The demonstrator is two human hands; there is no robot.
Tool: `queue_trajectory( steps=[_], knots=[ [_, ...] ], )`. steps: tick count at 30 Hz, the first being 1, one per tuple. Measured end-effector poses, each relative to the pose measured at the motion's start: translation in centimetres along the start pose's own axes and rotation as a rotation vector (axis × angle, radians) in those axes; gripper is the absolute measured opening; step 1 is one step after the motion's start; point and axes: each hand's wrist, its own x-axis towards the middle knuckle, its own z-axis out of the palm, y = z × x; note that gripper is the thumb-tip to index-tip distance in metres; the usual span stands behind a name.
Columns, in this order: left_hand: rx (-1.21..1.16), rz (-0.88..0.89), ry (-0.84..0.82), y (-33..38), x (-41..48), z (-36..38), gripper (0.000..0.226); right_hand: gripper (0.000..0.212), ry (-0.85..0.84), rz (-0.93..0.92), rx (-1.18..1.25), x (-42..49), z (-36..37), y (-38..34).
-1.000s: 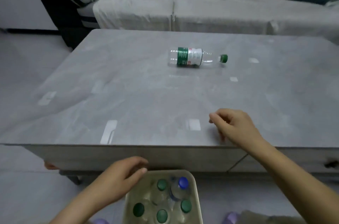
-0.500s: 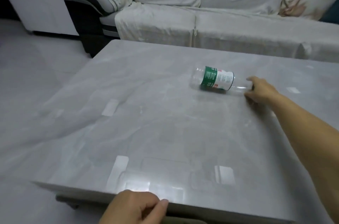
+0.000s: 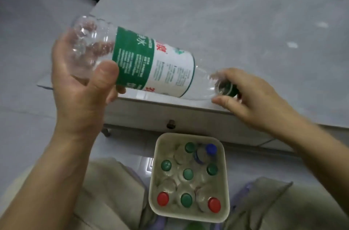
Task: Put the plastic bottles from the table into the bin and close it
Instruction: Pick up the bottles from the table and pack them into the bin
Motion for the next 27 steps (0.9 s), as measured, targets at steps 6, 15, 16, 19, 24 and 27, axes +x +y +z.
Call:
queue_trajectory(
  steps=[6, 15, 16, 19, 24, 27],
  knots=[
    [0.587, 0.226, -0.066, 2.1, -7.2, 0.2, 0.065, 0.055, -0.482, 0.427, -0.002, -7.7, 11.0, -1.1],
    [1.042, -0.292, -0.504, -10.1, -12.3, 3.7, 0.075, 0.060, -0.601, 0.500, -0.172, -12.3, 22.9, 1.3],
    [1.112, -0.300, -0.563, -11.7, -12.5, 4.1, 0.075, 0.057, -0.588, 0.493, -0.188, -12.2, 23.2, 1.5],
    [1.212, -0.417, -0.650, -15.4, -13.5, 5.0, 0.071, 0.047, -0.560, 0.409, -0.247, -11.8, 23.6, 1.9],
    [1.323, -0.535, -0.651, -18.1, -13.1, 6.3, 0.076, 0.047, -0.501, 0.382, -0.136, -13.6, 23.2, 3.2],
    [1.378, -0.512, -0.733, -18.8, -13.7, 8.6, 0.077, 0.041, -0.451, 0.415, -0.080, -15.1, 23.4, 4.0]
  ],
)
